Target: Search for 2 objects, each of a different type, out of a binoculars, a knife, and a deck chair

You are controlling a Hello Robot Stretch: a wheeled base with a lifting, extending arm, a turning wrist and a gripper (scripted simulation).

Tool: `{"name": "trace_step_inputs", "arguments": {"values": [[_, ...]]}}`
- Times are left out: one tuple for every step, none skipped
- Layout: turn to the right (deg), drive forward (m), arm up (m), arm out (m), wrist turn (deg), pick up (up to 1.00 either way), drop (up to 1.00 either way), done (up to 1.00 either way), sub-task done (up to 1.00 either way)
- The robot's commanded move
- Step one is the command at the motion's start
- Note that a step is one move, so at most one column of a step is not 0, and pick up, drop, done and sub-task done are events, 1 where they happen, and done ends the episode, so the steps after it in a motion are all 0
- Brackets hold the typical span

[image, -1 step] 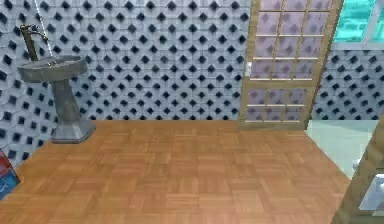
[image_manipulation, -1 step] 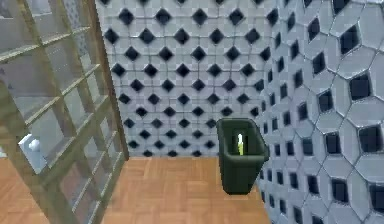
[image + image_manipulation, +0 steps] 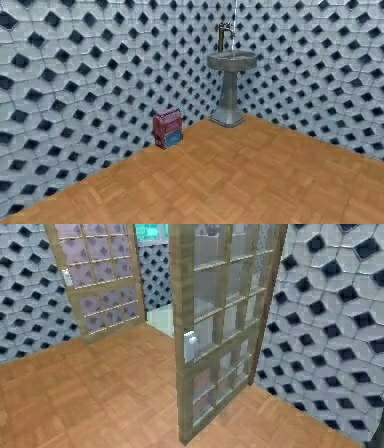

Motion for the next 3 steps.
{"name": "trace_step_inputs", "arguments": {"values": [[-45.0,0.00,0.00,0.00,0.0,0.00,0.00,0.00,0.00],[-45.0,0.00,0.00,0.00,0.0,0.00,0.00,0.00,0.00],[-15.0,0.00,0.00,0.00,0.0,0.00,0.00,0.00,0.00]]}}
